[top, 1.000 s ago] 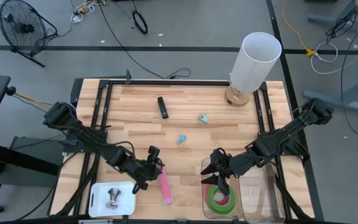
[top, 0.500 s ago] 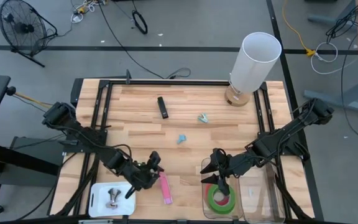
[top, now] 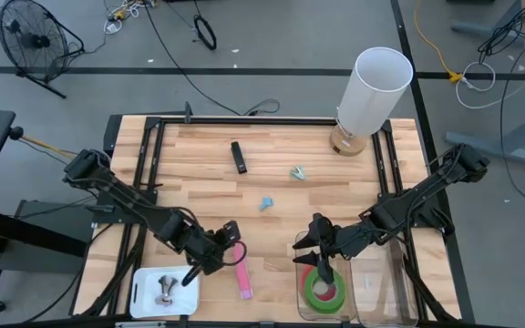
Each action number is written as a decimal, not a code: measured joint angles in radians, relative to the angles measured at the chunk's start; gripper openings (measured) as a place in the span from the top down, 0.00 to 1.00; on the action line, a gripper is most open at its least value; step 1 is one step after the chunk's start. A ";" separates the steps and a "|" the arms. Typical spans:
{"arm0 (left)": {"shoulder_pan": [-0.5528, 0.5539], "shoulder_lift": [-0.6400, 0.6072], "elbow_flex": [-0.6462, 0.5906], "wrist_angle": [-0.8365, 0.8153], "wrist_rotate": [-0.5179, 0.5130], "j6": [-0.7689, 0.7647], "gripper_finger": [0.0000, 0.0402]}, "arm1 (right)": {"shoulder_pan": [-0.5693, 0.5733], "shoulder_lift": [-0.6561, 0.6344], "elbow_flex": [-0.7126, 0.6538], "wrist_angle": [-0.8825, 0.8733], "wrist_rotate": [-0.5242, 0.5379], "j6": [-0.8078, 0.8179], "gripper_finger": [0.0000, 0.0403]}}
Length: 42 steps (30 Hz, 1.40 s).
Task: Pick and place Stapler, Stapler remover, tape
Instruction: Put the pink stapler into the right transparent bin
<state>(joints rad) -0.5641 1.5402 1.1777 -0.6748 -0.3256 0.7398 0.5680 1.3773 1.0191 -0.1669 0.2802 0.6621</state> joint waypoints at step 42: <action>-0.010 0.191 0.171 -0.034 0.094 -0.370 0.61 | 0.001 0.000 0.000 -0.032 -0.008 -0.105 0.54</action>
<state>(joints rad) -0.5740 1.7315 1.3491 -0.7088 -0.2312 0.3702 0.5694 1.3773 1.0191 -0.1986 0.2718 0.5568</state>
